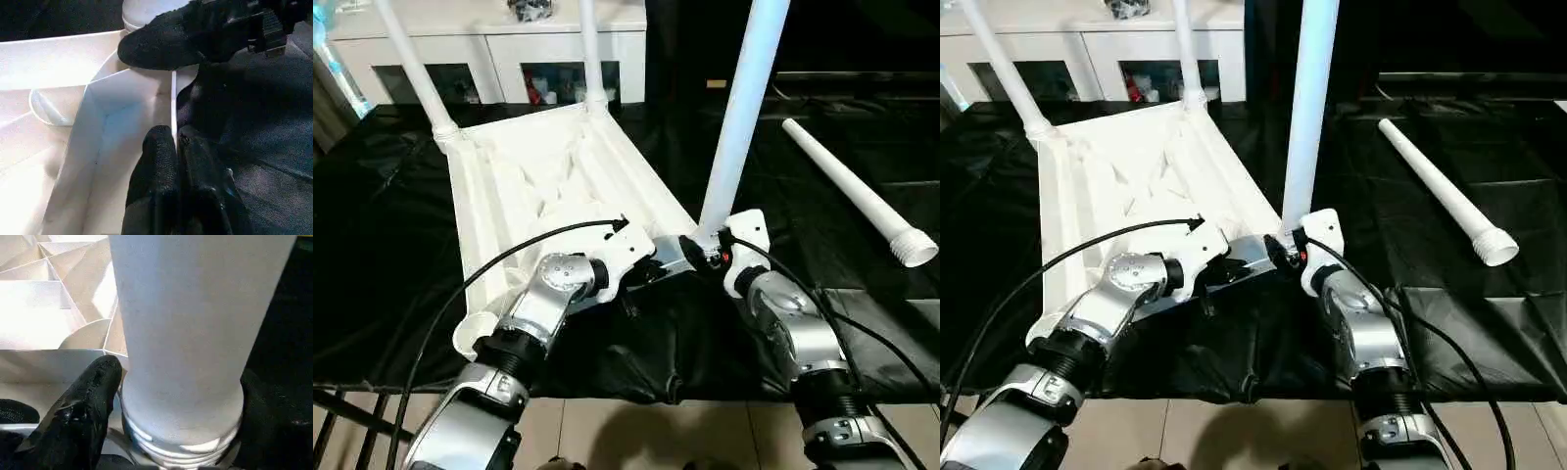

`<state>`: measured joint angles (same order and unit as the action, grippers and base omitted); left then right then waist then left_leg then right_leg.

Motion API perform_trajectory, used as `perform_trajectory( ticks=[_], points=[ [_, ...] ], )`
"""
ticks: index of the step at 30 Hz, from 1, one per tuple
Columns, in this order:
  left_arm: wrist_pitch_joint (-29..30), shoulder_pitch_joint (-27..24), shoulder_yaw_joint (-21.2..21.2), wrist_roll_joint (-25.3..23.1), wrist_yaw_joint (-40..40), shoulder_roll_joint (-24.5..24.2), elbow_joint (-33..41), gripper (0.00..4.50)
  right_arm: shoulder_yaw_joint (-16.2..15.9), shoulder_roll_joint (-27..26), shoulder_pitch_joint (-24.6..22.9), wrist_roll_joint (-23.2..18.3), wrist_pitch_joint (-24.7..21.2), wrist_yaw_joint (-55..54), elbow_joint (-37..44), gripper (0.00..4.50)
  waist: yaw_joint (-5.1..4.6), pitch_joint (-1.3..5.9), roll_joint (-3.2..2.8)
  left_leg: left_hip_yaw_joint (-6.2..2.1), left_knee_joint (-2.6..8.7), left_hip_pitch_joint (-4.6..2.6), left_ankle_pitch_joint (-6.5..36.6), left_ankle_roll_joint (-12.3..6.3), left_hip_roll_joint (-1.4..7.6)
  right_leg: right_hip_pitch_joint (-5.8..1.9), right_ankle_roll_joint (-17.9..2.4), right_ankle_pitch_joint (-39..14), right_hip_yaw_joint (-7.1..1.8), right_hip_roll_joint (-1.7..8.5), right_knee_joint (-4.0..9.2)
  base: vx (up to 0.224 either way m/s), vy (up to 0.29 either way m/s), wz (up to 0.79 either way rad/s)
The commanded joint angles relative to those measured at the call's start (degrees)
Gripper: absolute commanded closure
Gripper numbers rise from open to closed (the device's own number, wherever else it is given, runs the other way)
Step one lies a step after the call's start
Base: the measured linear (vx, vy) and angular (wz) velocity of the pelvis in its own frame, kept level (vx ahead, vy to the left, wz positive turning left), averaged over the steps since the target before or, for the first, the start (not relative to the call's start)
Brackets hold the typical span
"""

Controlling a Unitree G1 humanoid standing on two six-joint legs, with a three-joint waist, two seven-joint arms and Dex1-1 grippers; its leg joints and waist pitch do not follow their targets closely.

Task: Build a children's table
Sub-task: Rotate leg to tighten

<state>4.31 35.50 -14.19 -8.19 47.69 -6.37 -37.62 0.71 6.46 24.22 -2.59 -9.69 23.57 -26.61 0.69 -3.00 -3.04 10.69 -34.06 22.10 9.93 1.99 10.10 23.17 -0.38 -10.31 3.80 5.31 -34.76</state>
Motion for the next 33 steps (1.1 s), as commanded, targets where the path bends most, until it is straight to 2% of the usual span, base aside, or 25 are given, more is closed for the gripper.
perform_trajectory(
  ticks=[1,2,3,5,7,9,12,15,16,18,23,33],
  points=[
    [-4.5,1.3,-2.5,2.5,4.0,2.0,4.8,4.5,-5.2,-1.5,-0.4,-1.5,0.0,6.8,1.0,0.57,0.42,3.95,0.73,-1.18,3.87,-0.65,14.1,-3.95,2.52,-3.06,-13.0,-12.5,-2.25,3.12,4.8,0.0,0.0,0.0],
    [-4.6,1.1,-2.5,2.7,4.9,1.5,5.2,4.5,-5.5,-0.6,-0.6,-1.4,0.3,8.1,1.3,0.51,0.43,3.97,0.71,-1.16,3.85,-0.65,14.0,-4.01,2.56,-3.05,-13.1,-12.1,-2.28,3.11,4.74,0.0,0.0,0.0],
    [-4.6,1.1,-2.5,2.7,4.9,1.5,5.2,4.5,-5.5,-0.6,-0.6,-1.4,0.3,8.1,1.3,0.25,0.59,3.99,0.68,-1.19,3.87,-0.7,13.5,-4.13,2.61,-3.02,-13.4,-11.4,-2.29,3.1,4.64,0.0,0.0,0.0],
    [-5.2,0.7,-2.8,3.2,6.9,0.2,5.7,4.5,-6.1,1.3,-0.8,-1.5,1.1,10.9,1.7,0.25,0.87,4.02,0.56,-1.15,3.82,-0.78,13.0,-4.32,2.68,-3.02,-14.0,-9.9,-2.29,3.11,4.47,0.0,0.0,0.0],
    [-6.1,-0.2,-2.7,5.3,13.3,-2.9,6.7,4.5,-7.8,6.8,-1.4,-1.9,2.9,20.3,2.7,0.25,1.33,4.12,0.45,-1.03,3.66,-0.81,12.6,-4.77,2.77,-3.13,-14.4,-8.4,-2.36,3.2,4.28,0.0,0.0,0.0],
    [-6.5,-0.3,-2.3,6.3,16.3,-4.4,6.7,4.5,-8.7,9.5,-1.9,-2.9,3.2,26.4,3.9,0.25,1.46,4.06,0.56,-0.94,3.61,-0.68,12.1,-5.55,2.77,-3.17,-14.9,-6.9,-2.34,3.06,4.11,0.0,0.0,0.0],
    [-6.7,0.0,-1.8,7.1,19.2,-5.7,6.3,4.5,-9.7,12.1,-2.8,-4.2,3.1,32.9,5.8,0.25,2.08,3.99,0.54,-0.83,3.58,-0.84,12.5,-5.95,2.96,-3.13,-15.2,-7.9,-2.21,2.99,4.08,0.0,0.0,0.0],
    [-7.1,0.5,-1.5,7.9,22.2,-7.3,5.5,4.5,-11.2,15.0,-3.9,-5.5,2.1,39.3,8.2,0.25,2.91,3.93,0.57,-0.83,3.65,-1.03,13.1,-5.54,3.09,-3.01,-14.8,-9.8,-2.31,3.08,4.21,0.0,0.0,0.0],
    [-7.1,0.7,-1.5,8.1,23.3,-7.8,5.2,4.5,-12.1,16.3,-4.4,-6.2,1.0,42.1,9.4,0.25,3.04,3.92,0.86,-0.81,3.7,-1.07,13.0,-5.5,3.16,-2.97,-14.8,-9.8,-2.34,3.07,4.17,0.0,0.0,0.0],
    [-7.0,1.0,-1.6,8.8,24.9,-8.7,4.9,4.5,-13.4,18.1,-4.8,-7.2,0.1,45.5,10.6,0.25,3.39,3.99,0.67,-0.87,3.69,-1.06,12.8,-5.51,3.23,-2.94,-14.8,-9.8,-2.34,3.15,4.01,0.0,0.0,0.0],
    [-7.6,1.5,-2.2,9.0,27.7,-9.8,3.7,4.5,-14.1,18.8,-4.6,-8.6,-1.2,48.8,11.1,0.69,4.06,3.97,0.91,-0.87,3.68,-0.99,12.6,-4.79,3.17,-2.81,-14.2,-11.5,-2.4,3.33,4.15,0.0,0.0,0.0],
    [-7.8,0.9,-2.3,9.0,28.7,-9.6,3.7,4.5,-14.8,18.7,-6.8,-9.7,-4.3,49.4,13.8,1.52,4.3,3.97,1.02,-0.9,3.75,-1.03,12.4,-4.34,3.2,-2.76,-13.6,-12.3,-2.4,3.37,4.21,0.0,0.0,0.0]
  ],
)
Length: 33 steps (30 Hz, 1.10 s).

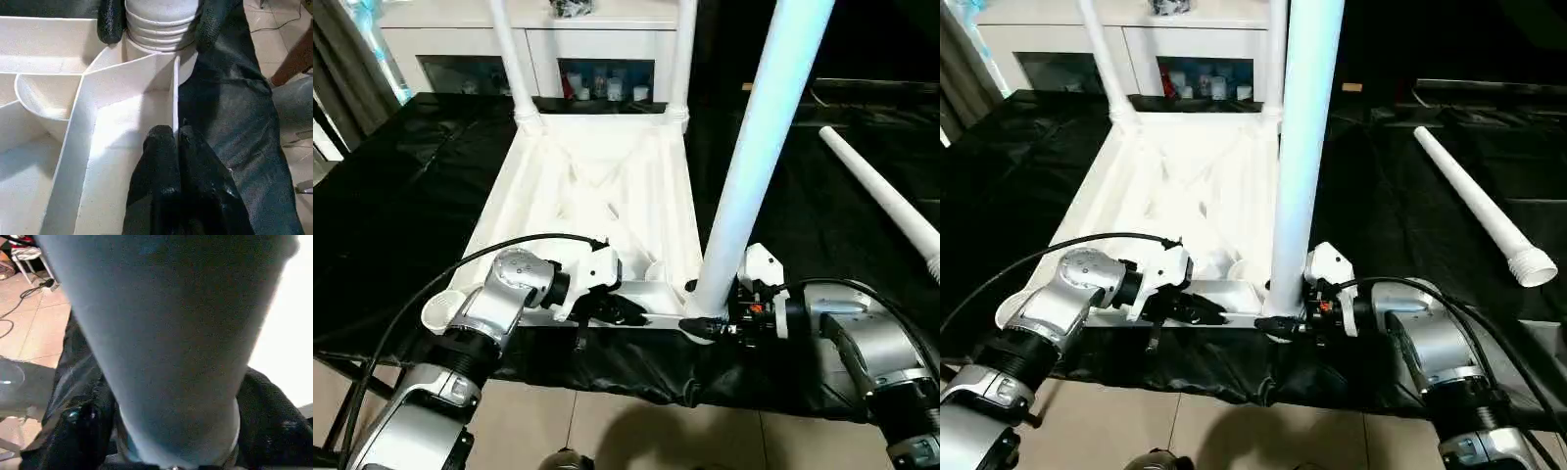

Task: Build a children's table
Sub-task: Rotate leg to tighten

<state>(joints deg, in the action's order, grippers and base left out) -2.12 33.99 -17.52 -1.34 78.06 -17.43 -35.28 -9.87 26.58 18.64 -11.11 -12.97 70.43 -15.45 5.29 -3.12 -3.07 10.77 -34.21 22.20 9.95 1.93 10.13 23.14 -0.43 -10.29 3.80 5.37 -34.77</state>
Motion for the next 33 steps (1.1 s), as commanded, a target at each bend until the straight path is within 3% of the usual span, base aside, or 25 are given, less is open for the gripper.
perform_trajectory(
  ticks=[1,4,6,9,13,16,19,21,26,33],
  points=[
    [-1.3,2.3,1.1,2.1,-2.3,1.7,1.4,4.5,-3.7,-1.8,-1.5,-1.1,-1.6,1.3,2.6,1.59,-0.27,4.08,1.04,-0.99,3.91,-1.08,12.4,-4.25,3.16,-2.75,-13.5,-12.5,-2.4,3.32,4.22,0.0,0.0,0.0],
    [-1.3,2.2,1.9,0.7,-7.2,3.1,0.4,4.5,-1.2,-5.2,-2.0,0.2,-1.7,-7.0,1.6,1.72,-0.64,3.89,1.14,-1.06,4.06,-0.98,13.0,-3.4,2.96,-2.58,-12.7,-14.7,-2.35,3.27,4.44,0.0,0.0,0.0],
    [-0.2,2.2,2.0,-0.9,-12.3,4.8,-0.4,4.5,1.2,-9.4,-0.7,3.7,0.2,-18.4,-2.2,1.77,-1.02,3.76,1.19,-1.11,4.18,-1.09,14.8,-2.33,2.91,-2.4,-11.9,-17.7,-2.4,3.4,4.76,0.0,0.0,0.0],
    [2.0,2.2,2.1,-2.6,-19.6,8.3,-1.3,4.5,5.0,-15.6,1.9,5.1,-1.2,-33.1,-6.8,1.78,-3.13,3.52,1.2,-1.61,4.63,-1.08,18.6,0.61,2.52,-2.35,-9.7,-24.1,-2.09,3.31,5.36,0.0,0.0,0.0],
    [3.5,2.8,1.8,-3.4,-25.7,12.5,-1.9,4.5,5.3,-20.1,3.7,6.9,-1.2,-41.4,-9.5,1.79,-3.99,3.63,1.04,-1.48,4.43,-1.23,18.7,-0.29,2.46,-2.09,-9.6,-22.9,-2.35,3.18,5.69,0.0,0.0,0.0],
    [3.8,3.5,1.6,-4.0,-29.5,15.7,-2.4,4.5,5.3,-23.3,4.8,7.7,-1.2,-45.5,-10.4,1.79,-3.84,3.86,1.12,-1.36,4.28,-1.01,16.3,-1.59,2.36,-2.42,-10.0,-19.8,-2.39,3.15,5.47,0.0,0.0,0.0],
    [3.0,3.9,1.2,-4.6,-30.7,17.5,-2.4,4.5,5.3,-25.1,5.5,8.4,0.5,-46.6,-11.3,1.79,-3.6,3.96,1.06,-1.22,4.2,-0.93,14.5,-2.37,2.39,-2.53,-11.0,-16.4,-2.37,3.06,5.14,0.0,0.0,0.0],
    [1.8,4.1,0.5,-5.5,-30.7,17.5,-2.4,4.5,5.8,-25.5,6.0,7.7,1.6,-46.6,-11.8,1.23,-3.57,3.99,1.0,-1.17,4.17,-1.0,14.9,-2.64,2.42,-2.48,-10.8,-16.7,-2.38,3.12,5.23,0.0,0.0,0.0],
    [0.3,3.7,-0.1,-5.1,-27.8,15.7,-1.3,4.5,5.9,-23.6,5.6,6.1,2.0,-42.6,-10.4,0.74,-3.59,3.95,0.98,-1.26,4.33,-0.93,15.5,-2.75,2.49,-2.56,-10.6,-17.0,-2.35,3.07,5.23,0.0,0.0,0.0],
    [-1.3,1.7,0.5,-1.8,-17.1,10.3,1.8,4.5,3.9,-15.0,4.3,5.5,5.2,-27.5,-8.1,0.65,-2.97,4.21,1.07,-1.08,3.9,-0.73,12.1,-4.96,2.61,-3.01,-13.0,-10.6,-2.32,3.17,4.48,0.0,0.0,0.0]
  ],
)
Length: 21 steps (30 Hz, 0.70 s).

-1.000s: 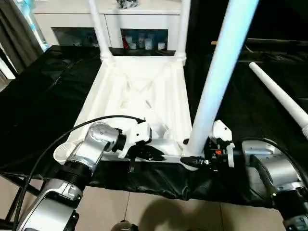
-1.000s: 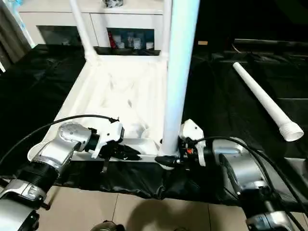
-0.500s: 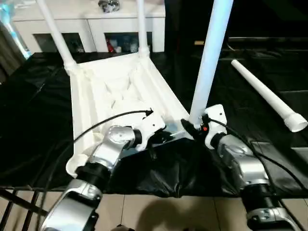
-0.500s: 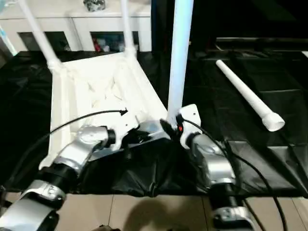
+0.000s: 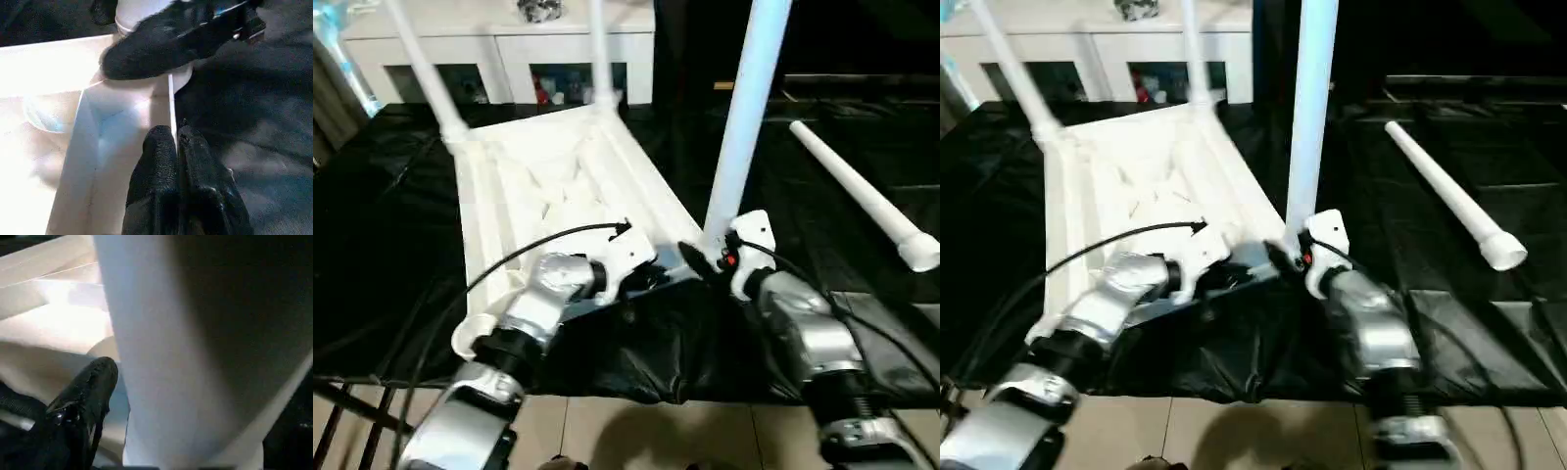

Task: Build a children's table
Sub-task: Rotate leg to tighten

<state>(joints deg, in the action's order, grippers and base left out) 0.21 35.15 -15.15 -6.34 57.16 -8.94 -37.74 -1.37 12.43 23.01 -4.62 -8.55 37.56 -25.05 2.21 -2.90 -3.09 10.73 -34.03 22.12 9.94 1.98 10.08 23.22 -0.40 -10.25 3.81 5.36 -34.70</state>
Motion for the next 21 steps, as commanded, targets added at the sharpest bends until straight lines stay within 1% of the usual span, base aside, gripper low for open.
perform_trajectory(
  ticks=[1,2,3,4,5,6,7,8,9,10,11,13,14,15,16,18,19,20,21],
  points=[
    [-3.9,0.3,-1.8,3.6,5.0,1.0,4.5,4.5,-5.2,0.5,-0.3,-1.1,1.6,7.9,1.7,0.65,0.14,3.96,1.16,-1.02,3.67,-0.57,11.8,-5.42,2.75,-3.09,-13.4,-9.9,-2.33,3.21,4.32,0.0,0.0,0.0],
    [-3.9,0.3,-1.8,3.6,5.0,1.0,4.5,4.5,-5.2,0.5,-0.3,-1.1,1.6,7.9,1.7,0.65,0.24,3.95,1.15,-0.98,3.63,-0.61,11.7,-5.57,2.73,-3.1,-13.5,-10.0,-2.3,3.21,4.36,0.0,0.0,0.0],
    [-4.1,0.2,-1.8,3.9,6.0,0.5,4.7,4.5,-5.5,1.5,-0.6,-1.4,2.0,10.1,2.0,0.65,0.23,3.88,1.06,-0.96,3.7,-0.65,12.1,-5.62,2.8,-2.95,-13.6,-10.7,-2.32,3.23,4.42,0.0,0.0,0.0],
    [-4.3,0.1,-1.8,4.2,7.6,-0.6,4.8,4.5,-6.0,3.1,-1.2,-2.3,1.9,13.9,3.0,0.65,0.29,3.82,1.3,-0.93,3.72,-0.75,12.8,-5.58,2.77,-3.02,-13.6,-11.6,-2.22,3.07,4.5,0.0,0.0,0.0],
    [-4.4,0.1,-1.8,4.5,9.0,-1.4,4.8,4.5,-6.4,4.3,-1.7,-3.1,1.7,16.9,3.8,0.65,0.61,3.78,1.13,-0.92,3.73,-0.78,13.1,-5.62,2.89,-3.02,-13.5,-12.4,-2.26,3.15,4.52,0.0,0.0,0.0],
    [-4.3,0.1,-1.6,5.1,11.6,-2.4,4.8,4.5,-7.2,6.2,-2.4,-4.8,0.9,21.8,5.4,0.65,0.79,3.77,1.12,-0.9,3.73,-0.82,13.1,-5.68,2.94,-3.06,-13.4,-12.6,-2.26,3.11,4.54,0.0,0.0,0.0],
    [-4.5,0.2,-1.6,5.2,12.3,-2.8,4.7,4.5,-7.5,6.8,-2.6,-5.1,0.6,23.2,5.8,0.65,1.13,3.82,1.1,-0.85,3.69,-0.83,13.0,-5.79,3.11,-2.97,-13.4,-12.3,-2.33,3.13,4.4,0.0,0.0,0.0],
    [-4.9,0.4,-1.7,5.5,14.0,-3.7,4.4,4.5,-8.5,8.4,-3.3,-6.0,-0.2,26.9,7.2,0.65,1.44,3.85,1.06,-0.88,3.72,-0.93,12.9,-5.84,3.14,-2.94,-13.6,-11.9,-2.29,3.07,4.33,0.0,0.0,0.0],
    [-4.9,0.5,-1.7,5.5,14.2,-3.8,4.4,4.5,-8.6,8.6,-3.3,-6.1,-0.2,27.3,7.3,0.79,1.44,3.85,1.06,-0.88,3.72,-0.93,12.9,-5.84,3.14,-2.94,-13.6,-11.9,-2.29,3.07,4.33,0.0,0.0,0.0],
    [-5.1,0.7,-1.8,5.7,15.3,-4.4,4.2,4.5,-9.2,9.6,-3.7,-6.5,-0.7,29.7,8.0,0.89,1.67,3.8,1.03,-0.89,3.8,-0.96,13.1,-5.63,3.29,-2.75,-13.9,-11.8,-2.35,3.17,4.25,0.0,0.0,0.0],
    [-5.2,0.8,-1.8,5.8,15.7,-4.6,4.1,4.5,-9.4,10.0,-3.8,-6.7,-0.9,30.5,8.2,0.97,1.83,3.76,1.09,-0.88,3.83,-1.02,13.4,-5.33,3.27,-2.72,-13.9,-12.3,-2.32,3.15,4.31,0.0,0.0,0.0],
    [-5.5,1.0,-1.8,5.7,16.5,-5.1,3.8,4.5,-9.9,10.7,-3.9,-6.9,-0.7,32.5,8.5,1.08,1.99,3.71,1.12,-0.86,3.85,-1.02,13.7,-5.07,3.25,-2.73,-13.7,-13.0,-2.38,3.24,4.39,0.0,0.0,0.0],
    [-5.9,1.4,-1.8,5.8,17.2,-5.5,3.2,4.5,-10.6,11.4,-3.9,-7.1,-0.8,34.4,8.6,1.08,2.24,3.81,1.02,-0.9,3.85,-1.04,13.6,-4.69,3.27,-2.77,-13.6,-12.9,-2.39,3.27,4.37,0.0,0.0,0.0],
    [-5.9,1.4,-1.8,5.8,17.2,-5.5,3.2,4.5,-10.6,11.4,-3.9,-7.1,-0.8,34.4,8.6,1.21,2.33,3.8,1.05,-0.89,3.85,-1.03,13.6,-4.65,3.25,-2.79,-13.7,-12.8,-2.39,3.27,4.34,0.0,0.0,0.0],
    [-6.1,1.6,-1.8,5.9,17.5,-5.7,2.8,4.5,-11.0,11.8,-3.9,-7.2,-1.0,35.4,8.8,1.38,2.46,3.8,0.87,-0.89,3.82,-1.05,13.5,-4.59,3.23,-2.74,-13.7,-12.8,-2.41,3.32,4.35,0.0,0.0,0.0],
    [-6.2,1.8,-1.9,6.0,18.1,-5.9,2.4,4.5,-11.5,12.2,-3.9,-7.4,-1.3,36.4,9.2,1.42,2.6,3.81,1.01,-0.88,3.83,-1.05,13.4,-4.43,3.22,-2.74,-13.6,-12.8,-2.42,3.32,4.36,0.0,0.0,0.0],
    [-6.4,1.9,-2.1,6.0,18.8,-6.1,2.0,4.5,-12.2,12.7,-4.0,-7.5,-1.7,37.5,9.7,1.42,2.66,3.87,0.9,-0.9,3.83,-1.07,13.3,-4.38,3.23,-2.78,-13.6,-12.5,-2.37,3.28,4.32,0.0,0.0,0.0],
    [-6.4,1.9,-2.2,6.0,18.8,-6.1,2.0,4.5,-12.2,12.7,-4.0,-7.5,-1.8,37.6,9.7,1.51,2.67,3.86,0.96,-0.92,3.83,-1.01,13.1,-4.49,3.23,-2.82,-13.7,-12.0,-2.38,3.25,4.24,0.0,0.0,0.0],
    [-6.7,1.9,-2.4,5.9,19.6,-6.3,1.7,4.5,-12.9,13.0,-4.1,-7.3,-1.9,38.4,10.1,1.63,2.72,3.87,0.81,-0.97,3.85,-1.04,13.1,-4.48,3.25,-2.8,-13.7,-12.0,-2.37,3.27,4.22,0.0,0.0,0.0]
  ],
)
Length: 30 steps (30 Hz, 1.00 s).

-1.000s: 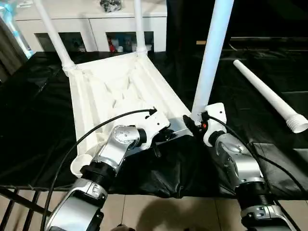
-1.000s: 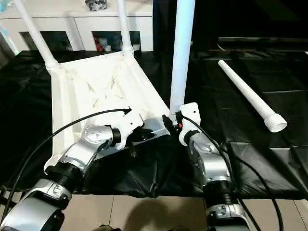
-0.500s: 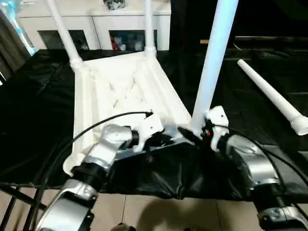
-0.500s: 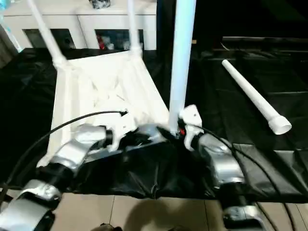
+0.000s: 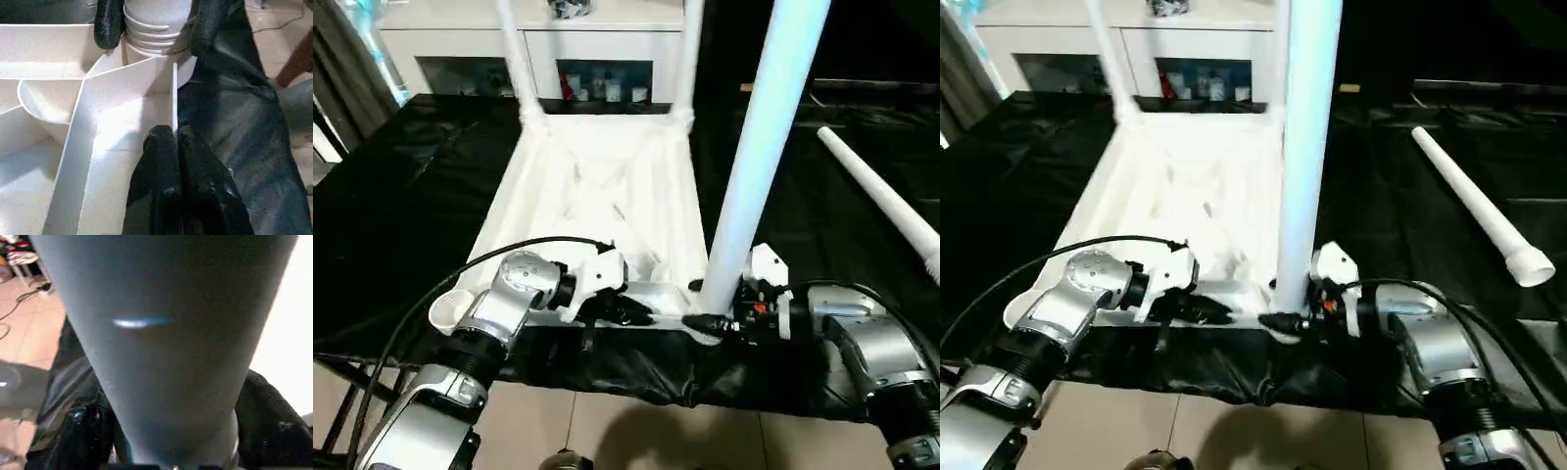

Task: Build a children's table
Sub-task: Rotate leg to tighten, then rotate table base

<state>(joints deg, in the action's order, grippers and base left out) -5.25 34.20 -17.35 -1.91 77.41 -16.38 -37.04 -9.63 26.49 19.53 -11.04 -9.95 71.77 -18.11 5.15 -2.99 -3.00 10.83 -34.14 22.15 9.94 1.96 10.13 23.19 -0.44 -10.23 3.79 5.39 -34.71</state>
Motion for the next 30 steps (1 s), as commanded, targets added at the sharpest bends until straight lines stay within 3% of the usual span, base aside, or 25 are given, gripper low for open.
perform_trajectory(
  ticks=[1,7,8,9,11,13,17,19,20,23,24,25,26,27,28,30],
  points=[
    [-1.2,2.9,-0.2,1.5,-0.7,1.2,1.0,4.5,-4.7,-1.1,-0.7,-0.8,-0.5,4.2,3.2,1.69,-0.27,3.95,0.78,-1.04,3.97,-1.06,13.3,-4.39,3.21,-2.74,-13.7,-12.1,-2.35,3.26,4.27,0.0,0.0,0.0],
    [-0.9,3.3,1.0,0.2,-5.8,2.4,-0.3,4.5,-3.0,-4.3,-0.9,0.9,-0.5,-3.3,0.9,1.79,-0.38,3.78,0.98,-1.09,4.15,-1.15,15.1,-3.19,3.1,-2.67,-13.0,-15.3,-2.33,3.33,4.6,0.0,0.0,0.0],
    [-0.3,3.9,1.3,-1.3,-10.0,3.1,-0.9,4.5,-1.7,-6.7,-0.2,3.0,-0.1,-10.2,-1.4,1.79,-0.62,3.64,0.87,-1.19,4.32,-1.15,15.6,-2.54,3.13,-2.49,-12.5,-16.7,-2.4,3.34,4.68,0.0,0.0,0.0],
    [-0.3,3.9,1.3,-1.3,-10.0,3.1,-0.9,4.5,-1.7,-6.7,-0.2,3.0,-0.1,-10.2,-1.4,1.79,-0.78,3.54,0.77,-1.17,4.35,-1.28,16.6,-2.16,3.01,-2.32,-12.2,-18.1,-2.34,3.29,4.88,0.0,0.0,0.0],
    [1.7,4.9,1.7,-2.7,-15.4,4.7,-1.5,4.5,0.1,-9.8,0.9,5.2,0.6,-19.5,-4.5,1.8,-1.26,3.46,0.99,-1.43,4.54,-1.52,18.6,-0.47,2.88,-2.24,-10.8,-22.4,-2.27,3.44,5.24,0.0,0.0,0.0],
    [3.7,5.5,2.4,-3.3,-20.4,7.2,-1.4,4.5,2.1,-13.3,2.5,6.2,0.5,-28.5,-8.0,1.81,-2.27,3.38,1.0,-1.56,4.59,-1.46,19.6,0.39,2.72,-2.18,-9.7,-24.5,-2.31,3.48,5.57,0.0,0.0,0.0],
    [6.9,6.2,2.5,-4.9,-28.4,11.6,-0.9,4.5,4.5,-17.6,5.2,7.9,1.0,-40.4,-12.9,1.81,-3.54,3.62,0.8,-1.54,4.44,-1.09,18.1,-0.26,2.57,-2.29,-10.9,-20.2,-2.29,3.21,5.35,0.0,0.0,0.0],
    [8.0,6.3,2.4,-5.3,-31.2,13.6,-0.7,4.5,5.8,-19.4,6.1,7.6,0.9,-44.2,-14.2,1.81,-3.45,3.91,0.84,-1.37,4.14,-0.97,16.3,-1.32,2.4,-2.55,-11.5,-17.0,-2.27,3.11,5.24,0.0,0.0,0.0],
    [8.2,6.2,2.0,-5.5,-32.2,14.7,-0.7,4.5,6.6,-20.4,6.8,7.7,0.9,-46.5,-14.8,1.81,-3.31,4.06,0.55,-1.3,4.02,-0.86,14.6,-2.14,2.35,-2.68,-12.0,-14.5,-2.29,3.11,4.94,0.0,0.0,0.0],
    [8.0,6.3,1.5,-5.9,-33.7,16.6,-1.5,4.5,7.7,-22.1,7.9,8.3,1.7,-50.1,-16.2,1.81,-3.26,4.49,0.52,-1.19,3.7,-0.68,10.3,-4.0,2.35,-3.09,-13.8,-6.4,-2.12,2.97,4.26,0.0,0.0,0.0],
    [7.6,6.3,1.3,-6.2,-33.8,16.8,-1.9,4.5,7.8,-22.5,8.2,8.5,2.3,-50.7,-16.9,1.81,-3.22,4.53,0.12,-1.21,3.65,-0.61,9.6,-4.48,2.31,-3.19,-14.1,-5.2,-2.08,3.0,4.13,0.0,0.0,0.0],
    [7.3,6.4,1.1,-6.4,-33.9,16.9,-2.2,4.5,7.9,-22.9,8.4,8.8,2.9,-51.4,-17.2,1.81,-3.3,4.59,0.2,-1.17,3.56,-0.57,8.7,-5.23,2.32,-3.26,-14.6,-3.4,-2.02,2.97,4.02,0.0,0.0,0.0],
    [6.7,6.7,0.8,-6.7,-33.8,16.8,-3.0,4.5,8.5,-23.5,8.9,8.2,3.6,-52.2,-18.2,1.81,-3.25,4.57,-0.19,-1.15,3.48,-0.64,8.5,-5.72,2.28,-3.25,-15.0,-2.7,-1.99,2.99,4.0,0.0,0.0,0.0],
    [6.6,6.8,0.7,-6.8,-33.8,16.8,-3.3,4.5,8.8,-23.7,9.1,8.0,3.8,-52.4,-18.7,1.81,-3.4,4.46,0.02,-1.13,3.6,-0.64,9.6,-5.7,2.3,-3.31,-15.1,-3.8,-1.92,2.98,4.2,0.0,0.0,0.0],
    [6.6,6.8,0.7,-6.8,-33.8,16.8,-3.3,4.5,8.8,-23.7,9.1,8.0,3.8,-52.4,-18.7,1.25,-3.43,4.4,0.04,-1.15,3.67,-0.69,10.3,-5.53,2.32,-3.32,-15.0,-4.7,-1.9,2.97,4.29,0.0,0.0,0.0],
    [5.7,7.3,0.6,-7.3,-34.2,16.4,-4.5,4.5,9.8,-23.9,9.7,6.9,4.3,-52.3,-19.5,1.11,-3.55,4.16,-0.4,-1.19,3.93,-1.01,13.7,-4.4,2.45,-3.11,-14.5,-8.6,-1.88,2.92,4.79,0.0,0.0,0.0]
  ],
)
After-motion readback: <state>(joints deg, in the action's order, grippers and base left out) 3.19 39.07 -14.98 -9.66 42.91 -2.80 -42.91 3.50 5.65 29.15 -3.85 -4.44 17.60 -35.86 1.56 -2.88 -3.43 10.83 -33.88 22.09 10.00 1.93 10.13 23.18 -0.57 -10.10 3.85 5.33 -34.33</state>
